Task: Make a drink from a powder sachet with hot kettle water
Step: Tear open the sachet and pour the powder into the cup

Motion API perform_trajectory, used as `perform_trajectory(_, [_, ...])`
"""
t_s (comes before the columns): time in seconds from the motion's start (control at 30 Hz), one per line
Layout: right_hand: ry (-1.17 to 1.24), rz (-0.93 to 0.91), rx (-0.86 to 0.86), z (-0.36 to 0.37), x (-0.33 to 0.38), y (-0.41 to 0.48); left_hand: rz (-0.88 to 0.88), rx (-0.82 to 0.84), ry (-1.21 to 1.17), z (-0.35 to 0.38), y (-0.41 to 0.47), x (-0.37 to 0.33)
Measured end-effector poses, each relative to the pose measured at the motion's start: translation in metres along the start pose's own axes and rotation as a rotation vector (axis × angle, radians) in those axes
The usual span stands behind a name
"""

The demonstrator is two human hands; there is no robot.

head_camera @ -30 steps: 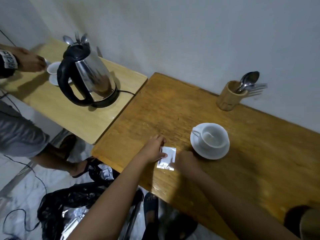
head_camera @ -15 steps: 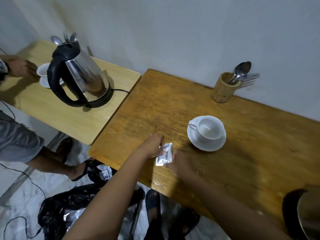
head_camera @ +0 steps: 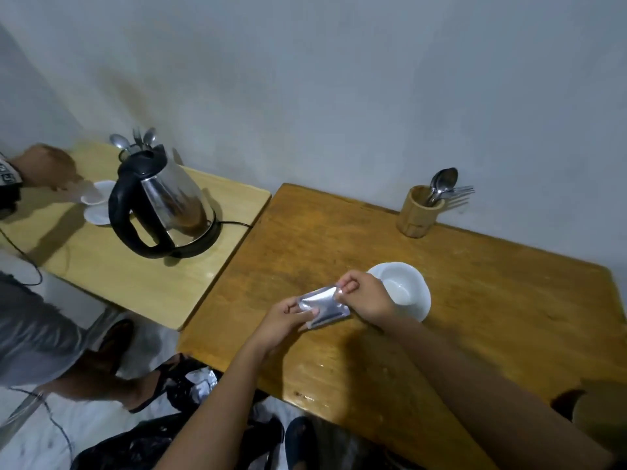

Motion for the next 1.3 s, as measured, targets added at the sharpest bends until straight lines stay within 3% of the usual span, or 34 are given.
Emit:
perform_trajectory(0.13, [-0.035,-0.127,0.021,-0.027,0.051,0.024,0.075,0.042,-0.316,0.012,-0.003,-0.03])
perform_trajectory(0.43, [-0.462,-0.31,0.107,-0.089,0.151,0.055,0.313,-0.036,0.116,0.027,-0.017,-0.145])
perform_trajectory(0.63, [-0.535,-0.409,0.027,-0.116,0.195,0.057,0.375,-0.076,0.063,0.036,-0.024,-0.186])
perform_trajectory(0.77, [-0.602,-0.392,-0.068,-0.13,0.204,0.059,0.379,-0.046,0.0,0.048,-0.023,-0.197])
perform_trajectory(0.97, [-0.582,-0.394,-0.018,-0.134,0.208,0.061,0.44,-0.034,0.014,0.06,-0.031,-0.214])
perform_trajectory(1.3, [-0.523,-0.425,-0.133,-0.155,0.208,0.053,0.444,-0.029,-0.022,0.054,-0.029,-0.224])
Point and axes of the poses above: each hand's wrist, its own y-axis towards the middle knuckle, its own z-axis out of the palm, x = y × z, the point moved 10 cm from there along y, towards the middle knuckle, and after that the axes turned 15 degrees about -z, right-handed, at the moved point
